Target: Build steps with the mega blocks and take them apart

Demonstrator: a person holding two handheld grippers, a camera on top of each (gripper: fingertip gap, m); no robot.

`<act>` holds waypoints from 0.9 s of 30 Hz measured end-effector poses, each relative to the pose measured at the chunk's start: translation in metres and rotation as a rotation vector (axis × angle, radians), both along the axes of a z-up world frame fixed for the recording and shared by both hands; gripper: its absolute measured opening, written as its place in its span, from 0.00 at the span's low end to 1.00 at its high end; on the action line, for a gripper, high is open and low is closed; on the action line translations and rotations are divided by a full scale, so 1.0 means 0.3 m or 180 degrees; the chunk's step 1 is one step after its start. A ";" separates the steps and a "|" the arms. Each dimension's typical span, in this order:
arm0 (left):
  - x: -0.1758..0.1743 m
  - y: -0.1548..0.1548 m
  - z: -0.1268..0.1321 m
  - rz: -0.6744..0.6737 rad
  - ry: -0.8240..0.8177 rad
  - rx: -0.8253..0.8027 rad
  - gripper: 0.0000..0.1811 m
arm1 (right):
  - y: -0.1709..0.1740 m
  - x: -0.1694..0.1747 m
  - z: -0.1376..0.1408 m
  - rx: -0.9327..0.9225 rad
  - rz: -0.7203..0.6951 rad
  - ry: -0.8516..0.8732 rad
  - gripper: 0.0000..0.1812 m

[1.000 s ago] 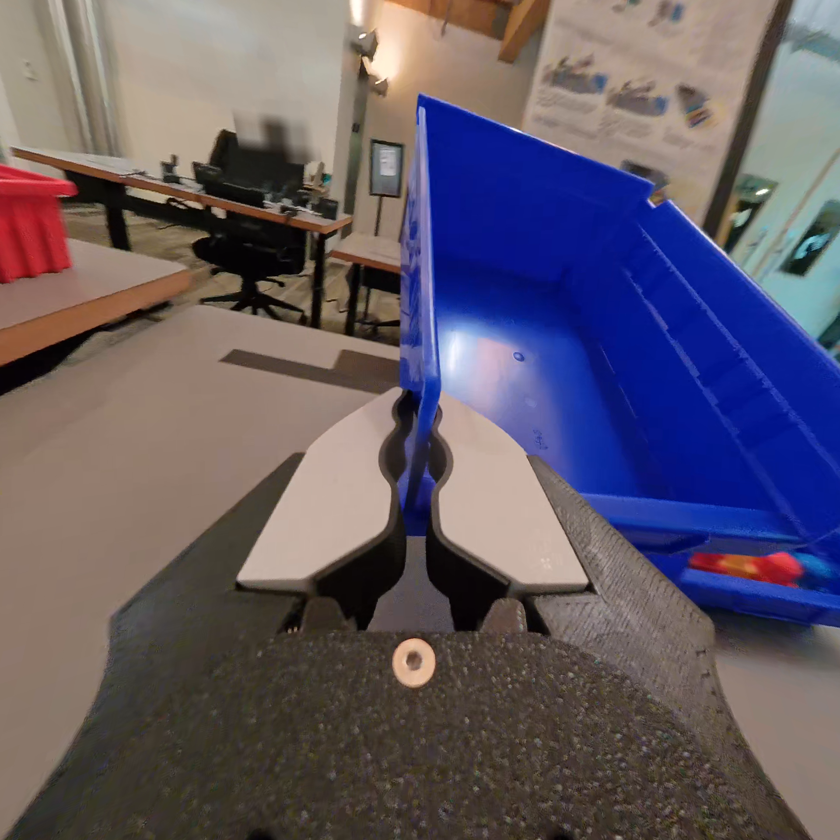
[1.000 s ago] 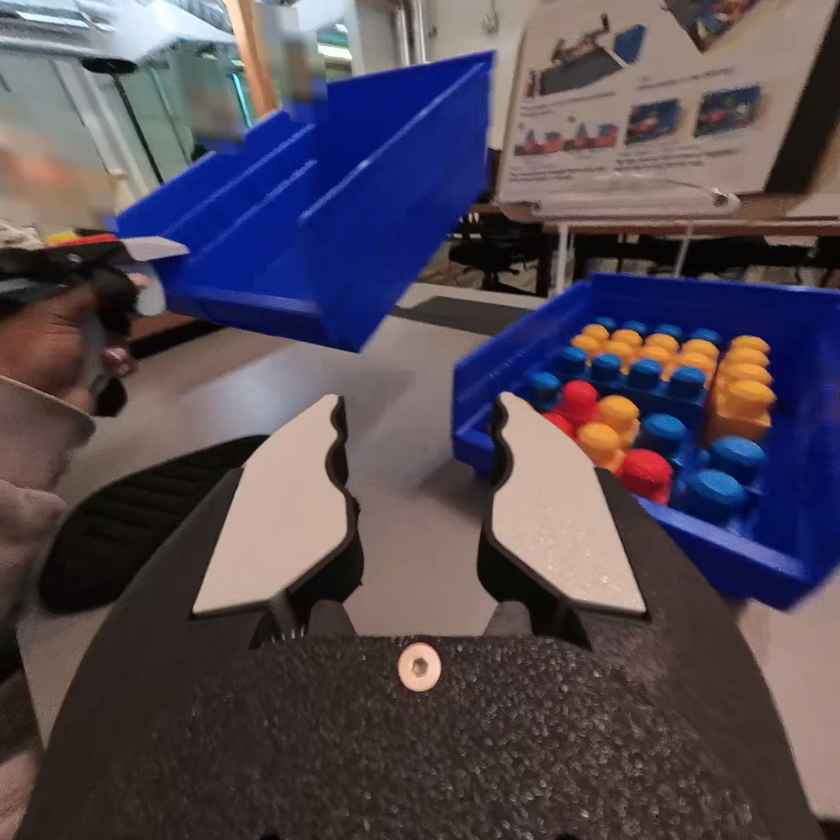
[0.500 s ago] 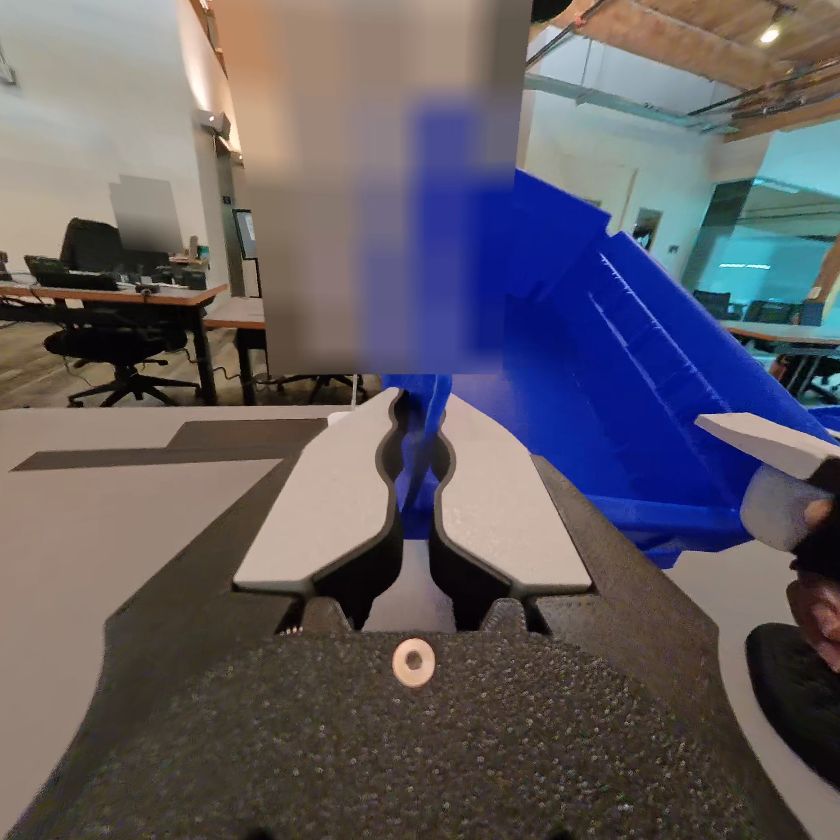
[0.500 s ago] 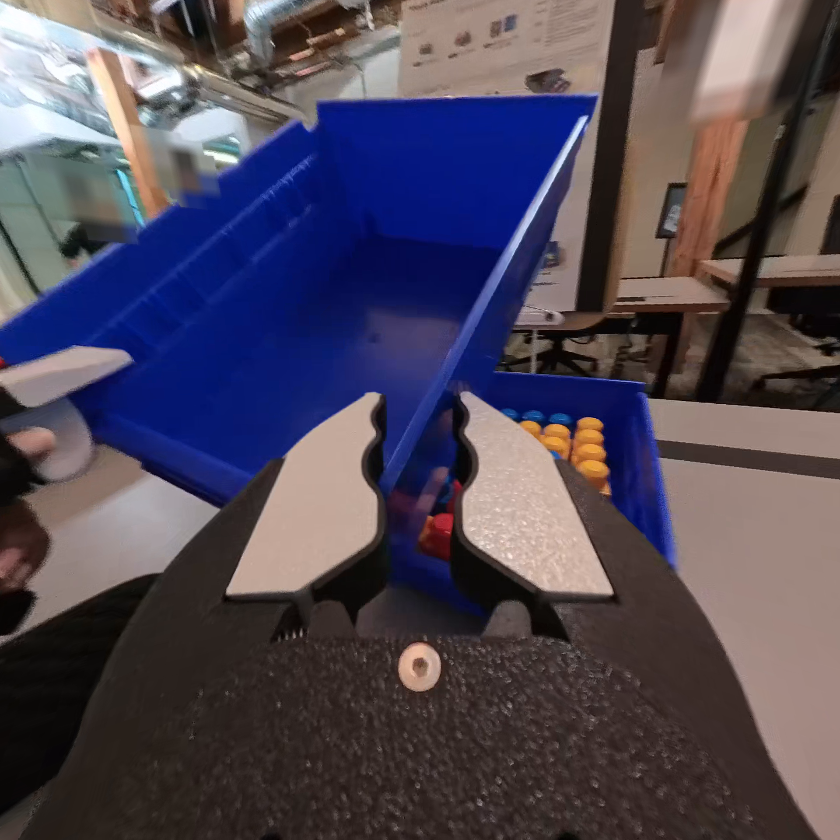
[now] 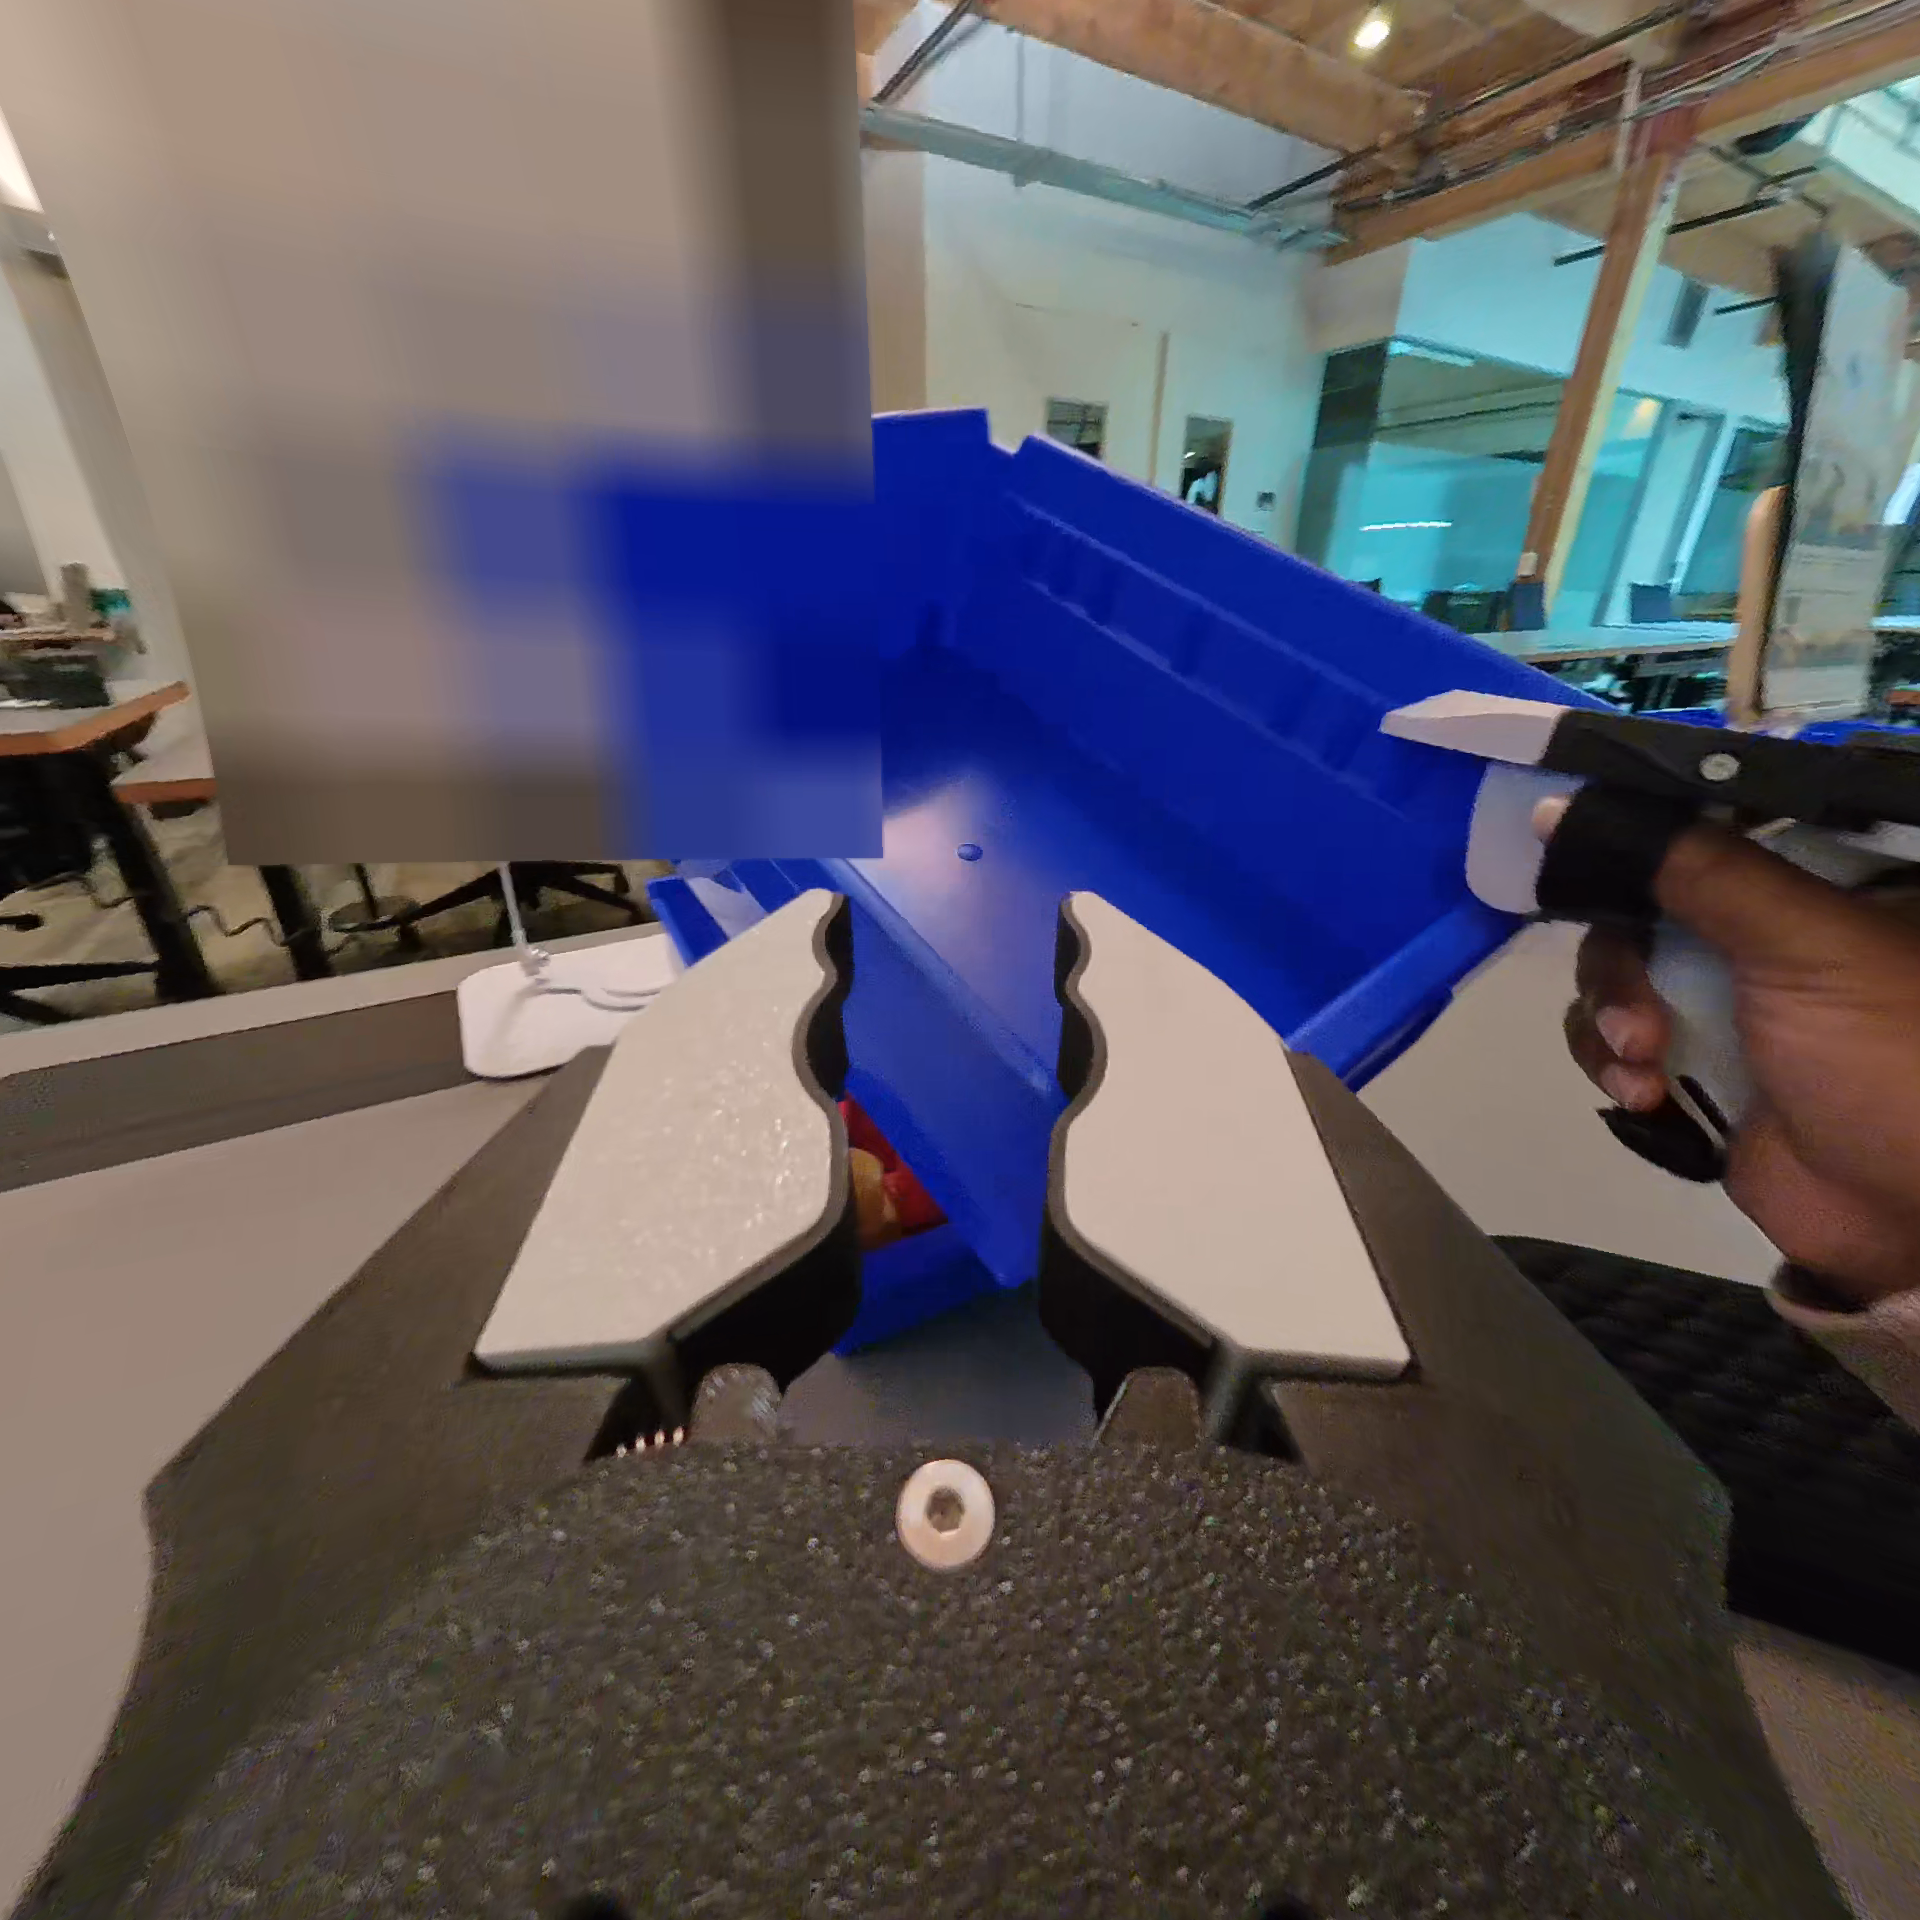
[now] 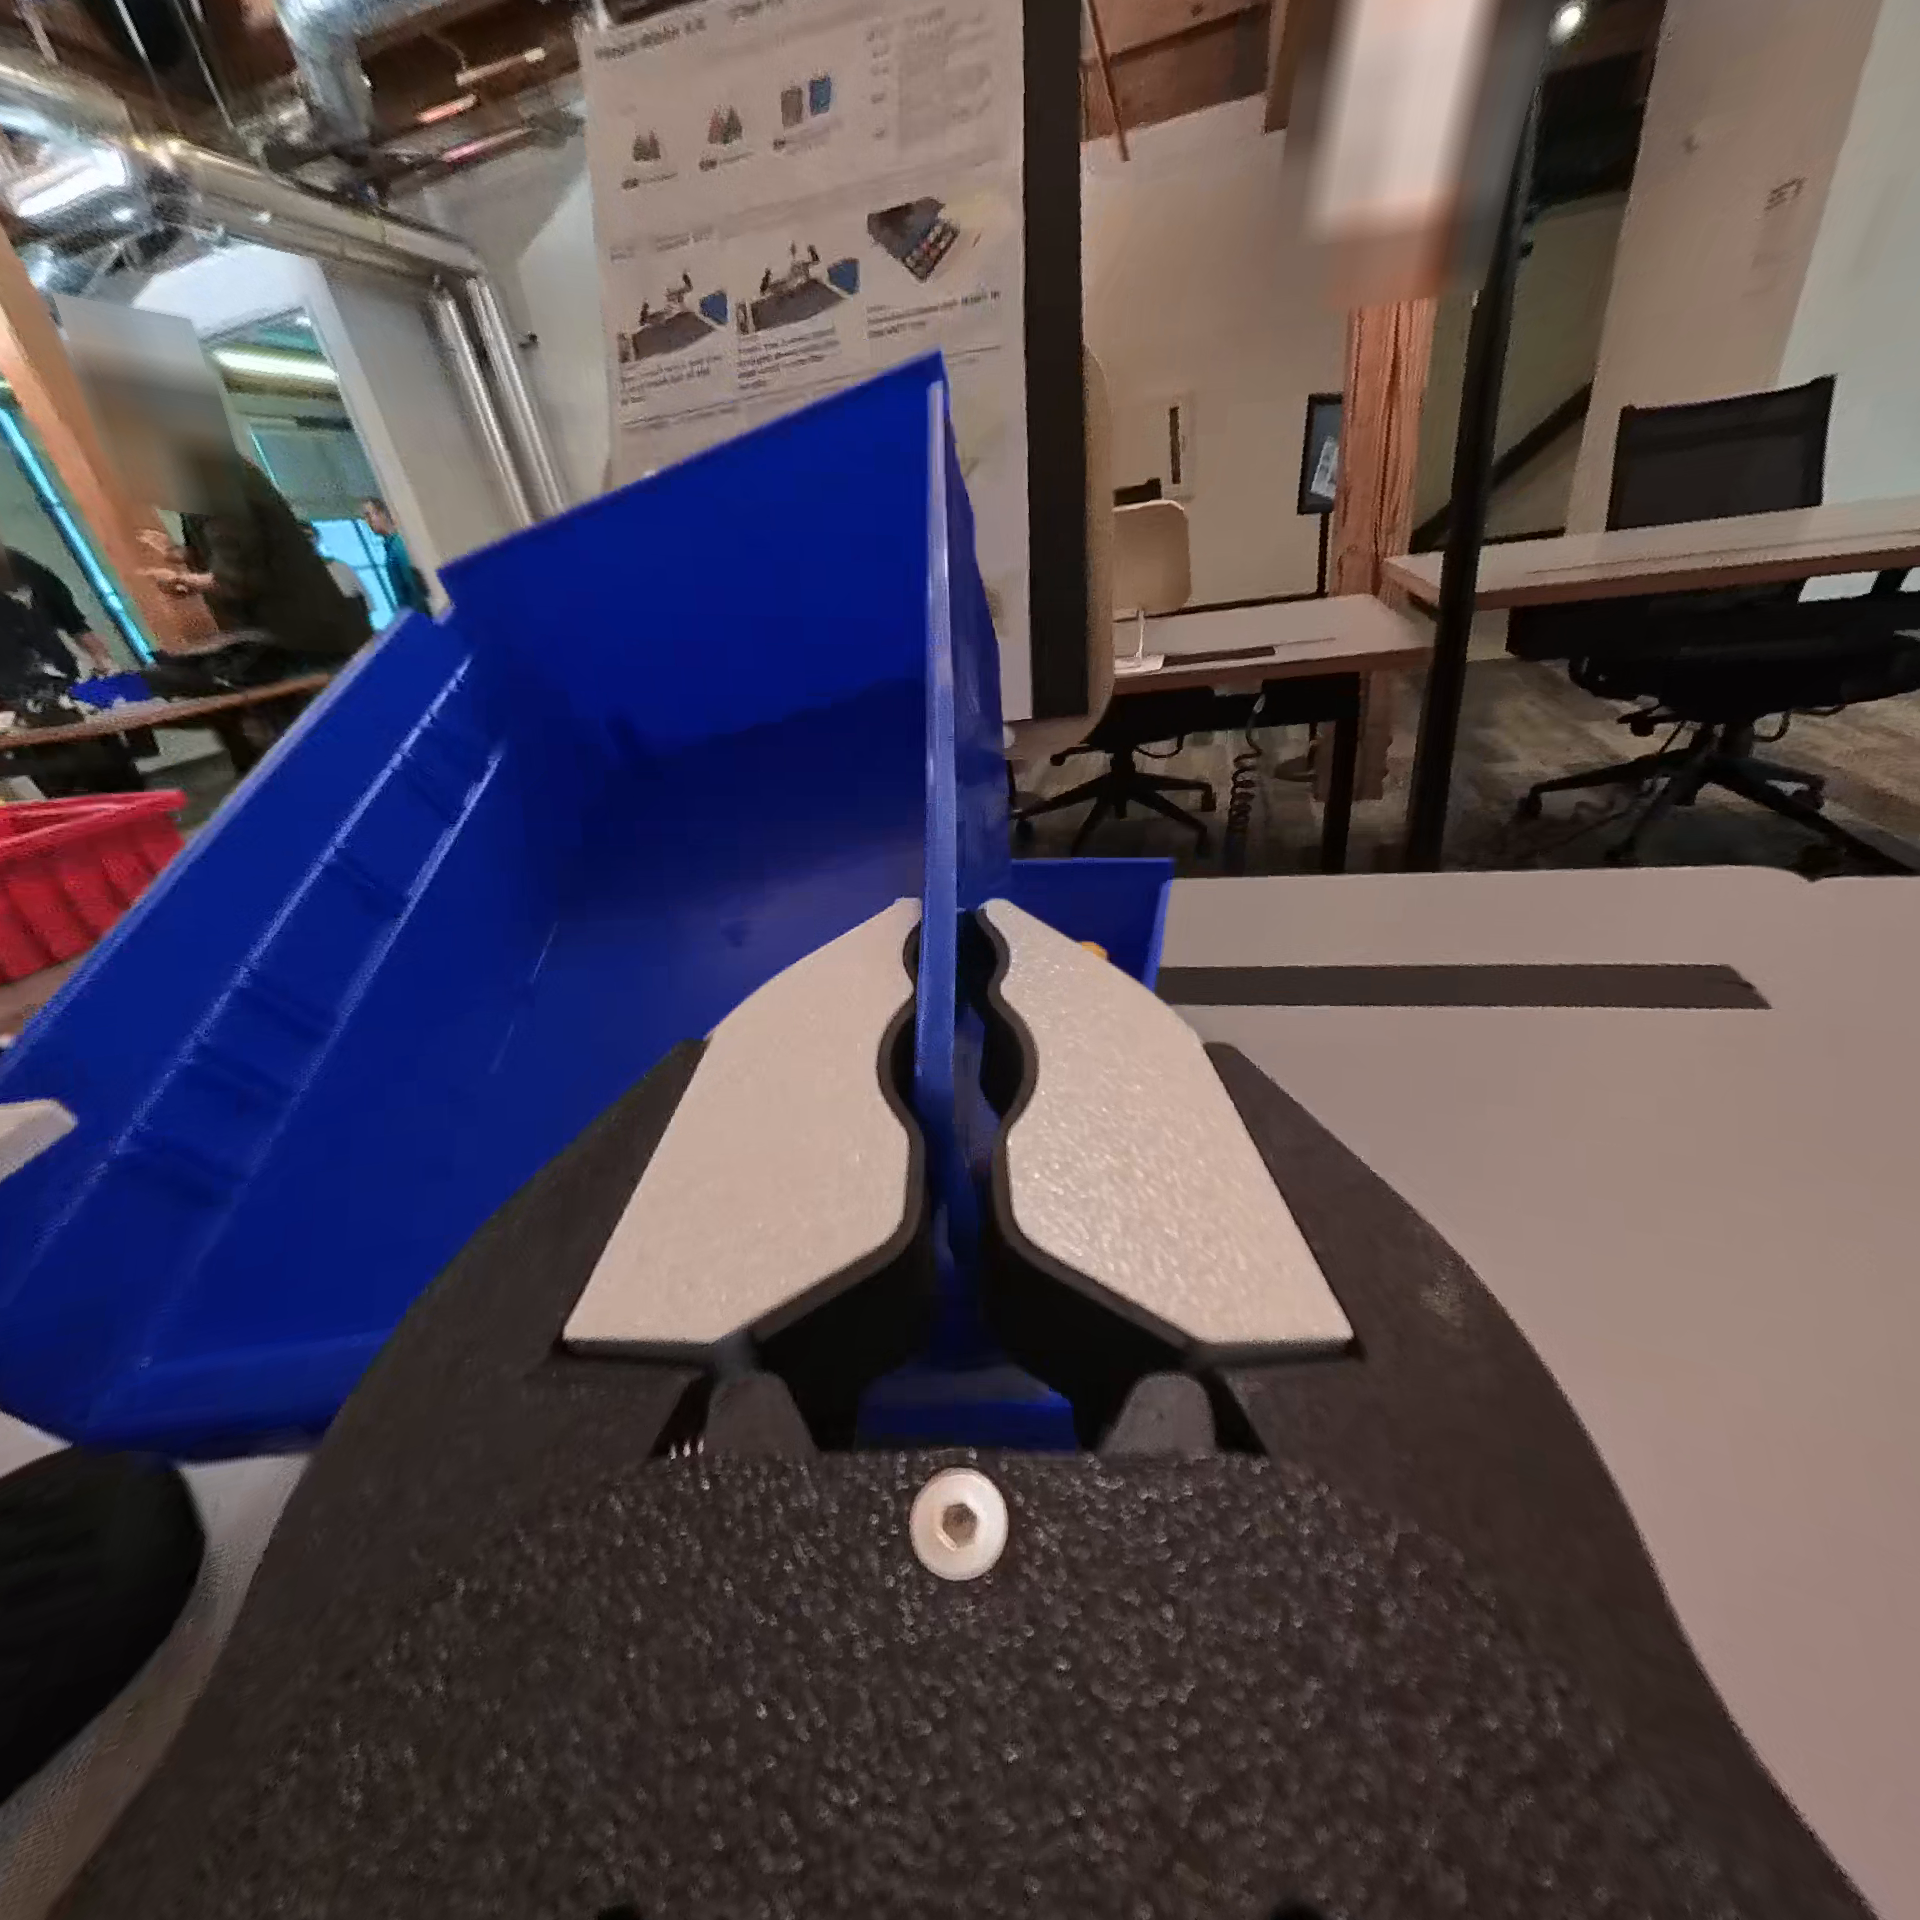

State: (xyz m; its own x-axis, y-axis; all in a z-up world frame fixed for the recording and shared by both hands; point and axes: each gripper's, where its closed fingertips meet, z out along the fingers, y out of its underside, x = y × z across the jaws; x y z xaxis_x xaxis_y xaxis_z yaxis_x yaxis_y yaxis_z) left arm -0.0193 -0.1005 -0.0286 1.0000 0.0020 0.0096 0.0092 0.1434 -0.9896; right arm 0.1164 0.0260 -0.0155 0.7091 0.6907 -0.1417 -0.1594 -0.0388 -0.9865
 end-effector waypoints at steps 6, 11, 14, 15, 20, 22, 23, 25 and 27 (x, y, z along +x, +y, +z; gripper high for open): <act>0.023 -0.015 0.016 -0.0108 0.0054 0.0102 0.21 | 0.104 0.158 0.029 0.0013 -0.0241 0.0057 0.02; -0.129 -0.027 -0.014 0.0202 0.0012 0.0008 0.21 | 0.272 0.406 0.077 -0.0082 -0.0658 0.0349 0.02; -0.239 -0.032 -0.056 0.0414 -0.0065 -0.0101 0.21 | 0.398 0.564 0.056 -0.0224 -0.0977 0.0379 0.02; -0.269 -0.033 -0.069 0.0464 -0.0111 -0.0122 0.21 | 0.438 0.610 0.036 -0.0278 -0.1093 0.0364 0.02; -0.356 -0.023 -0.146 0.0597 -0.0305 -0.0253 0.21 | 0.605 0.749 -0.156 -0.0737 -0.1475 0.0299 0.02; -0.364 -0.013 -0.174 0.0579 -0.0352 -0.0320 0.20 | 0.654 0.758 -0.248 -0.0931 -0.1559 0.0241 0.02; -0.365 -0.009 -0.185 0.0576 -0.0361 -0.0352 0.20 | 0.673 0.755 -0.289 -0.1017 -0.1592 0.0209 0.02; -0.365 -0.004 -0.199 0.0571 -0.0355 -0.0392 0.19 | 0.702 0.735 -0.363 -0.1183 -0.1638 0.0149 0.02; -0.362 -0.001 -0.206 0.0562 -0.0345 -0.0410 0.19 | 0.721 0.707 -0.421 -0.1329 -0.1666 0.0105 0.02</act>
State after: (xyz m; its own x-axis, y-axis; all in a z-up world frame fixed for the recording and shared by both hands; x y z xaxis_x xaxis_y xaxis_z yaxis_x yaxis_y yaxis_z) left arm -0.1280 -0.1009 -0.0904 0.9771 0.1849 0.1051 0.1023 0.0248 -0.9944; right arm 0.3285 0.2423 -0.1419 0.9265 0.1392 -0.3497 -0.2907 -0.3255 -0.8997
